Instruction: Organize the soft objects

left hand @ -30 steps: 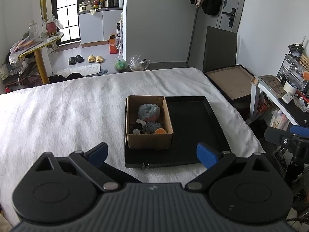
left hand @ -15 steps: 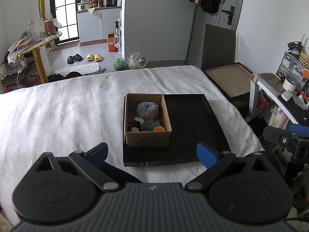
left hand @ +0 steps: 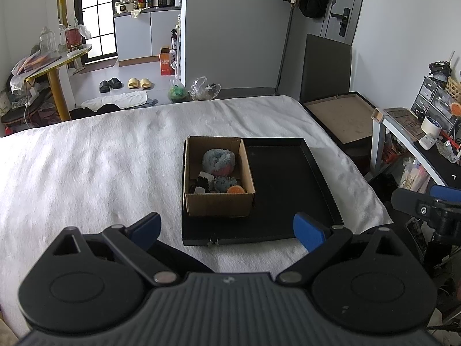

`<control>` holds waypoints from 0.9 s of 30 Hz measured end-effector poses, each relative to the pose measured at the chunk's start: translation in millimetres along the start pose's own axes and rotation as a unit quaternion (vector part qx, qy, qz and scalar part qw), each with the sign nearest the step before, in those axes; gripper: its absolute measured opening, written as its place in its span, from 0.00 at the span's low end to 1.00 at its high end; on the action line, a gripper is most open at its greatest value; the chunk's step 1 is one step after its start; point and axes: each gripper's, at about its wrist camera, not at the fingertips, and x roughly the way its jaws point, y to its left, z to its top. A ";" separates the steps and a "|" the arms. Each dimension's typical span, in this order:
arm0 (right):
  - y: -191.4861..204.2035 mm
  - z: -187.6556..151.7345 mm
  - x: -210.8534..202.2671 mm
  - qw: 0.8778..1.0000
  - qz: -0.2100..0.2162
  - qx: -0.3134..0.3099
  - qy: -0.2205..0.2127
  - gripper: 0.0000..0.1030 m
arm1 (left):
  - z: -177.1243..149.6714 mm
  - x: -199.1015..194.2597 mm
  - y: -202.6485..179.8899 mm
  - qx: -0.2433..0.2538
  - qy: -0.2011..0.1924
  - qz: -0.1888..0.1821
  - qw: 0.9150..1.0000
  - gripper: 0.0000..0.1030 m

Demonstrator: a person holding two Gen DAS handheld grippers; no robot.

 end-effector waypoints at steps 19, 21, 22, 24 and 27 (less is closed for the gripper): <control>-0.1 -3.1 1.0 1.000 -0.001 0.001 0.002 1.00 | -1.4 0.9 1.5 -0.003 0.000 0.000 1.000 0.95; 0.4 -2.9 1.0 1.000 -0.001 0.000 0.002 1.00 | -1.4 0.5 1.3 -0.003 0.000 0.000 1.000 0.95; 0.6 -3.2 1.0 1.000 -0.001 -0.001 0.002 1.00 | -1.3 0.4 1.3 -0.003 0.000 0.000 1.000 0.95; 0.6 -3.0 0.8 1.000 -0.002 0.001 0.002 1.00 | -1.7 0.3 1.1 -0.003 0.000 0.000 1.000 0.95; 0.9 -2.9 0.5 1.000 -0.001 0.000 0.002 1.00 | -1.1 0.5 1.2 -0.002 0.000 0.000 1.000 0.95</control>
